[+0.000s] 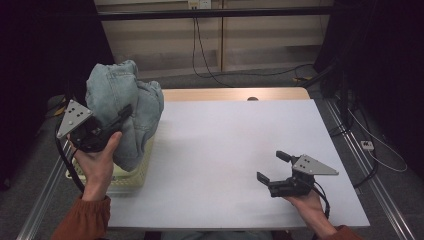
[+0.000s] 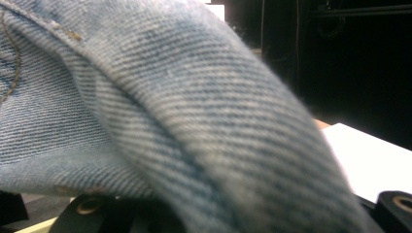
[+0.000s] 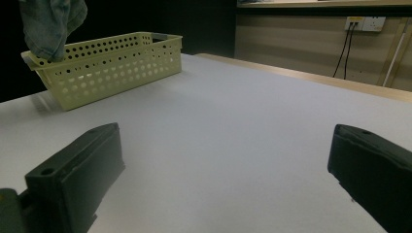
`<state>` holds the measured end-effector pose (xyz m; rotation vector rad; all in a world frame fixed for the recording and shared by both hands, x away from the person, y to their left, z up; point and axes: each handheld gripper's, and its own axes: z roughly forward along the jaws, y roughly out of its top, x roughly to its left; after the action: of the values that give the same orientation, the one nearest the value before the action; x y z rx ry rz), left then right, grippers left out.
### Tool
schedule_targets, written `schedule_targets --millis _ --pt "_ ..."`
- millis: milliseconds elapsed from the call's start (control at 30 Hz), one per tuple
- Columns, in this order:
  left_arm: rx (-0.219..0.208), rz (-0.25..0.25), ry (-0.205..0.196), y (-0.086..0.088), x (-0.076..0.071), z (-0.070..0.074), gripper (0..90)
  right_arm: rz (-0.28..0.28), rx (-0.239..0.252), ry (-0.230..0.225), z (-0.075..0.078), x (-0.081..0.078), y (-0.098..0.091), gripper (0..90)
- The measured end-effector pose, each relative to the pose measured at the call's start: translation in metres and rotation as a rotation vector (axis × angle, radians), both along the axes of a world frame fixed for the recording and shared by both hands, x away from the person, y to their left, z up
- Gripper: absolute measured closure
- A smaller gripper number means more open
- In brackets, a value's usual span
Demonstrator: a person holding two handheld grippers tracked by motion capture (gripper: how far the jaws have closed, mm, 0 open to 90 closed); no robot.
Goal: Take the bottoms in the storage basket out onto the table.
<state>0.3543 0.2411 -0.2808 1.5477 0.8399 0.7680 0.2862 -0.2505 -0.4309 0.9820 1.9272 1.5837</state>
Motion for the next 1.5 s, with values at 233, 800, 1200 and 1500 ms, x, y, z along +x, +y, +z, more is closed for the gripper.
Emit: schedule_targets --millis 233,800,1200,1500 --pt "-0.005 -0.027 -0.009 -0.009 -0.001 0.003 71.1 0.0 0.0 0.0 0.0 0.0 0.0 0.0" --pt "0.002 -0.083 -0.008 -0.031 0.0 0.008 71.0 0.004 -0.001 -0.002 0.0 0.0 0.0 0.0" --pt "0.018 -0.119 -0.014 -0.042 0.001 0.011 71.1 0.005 0.001 0.0 0.0 0.0 0.0 0.0" --pt "0.021 -0.146 -0.02 -0.055 0.001 0.015 71.0 0.006 0.001 0.0 0.0 0.0 0.0 0.0"
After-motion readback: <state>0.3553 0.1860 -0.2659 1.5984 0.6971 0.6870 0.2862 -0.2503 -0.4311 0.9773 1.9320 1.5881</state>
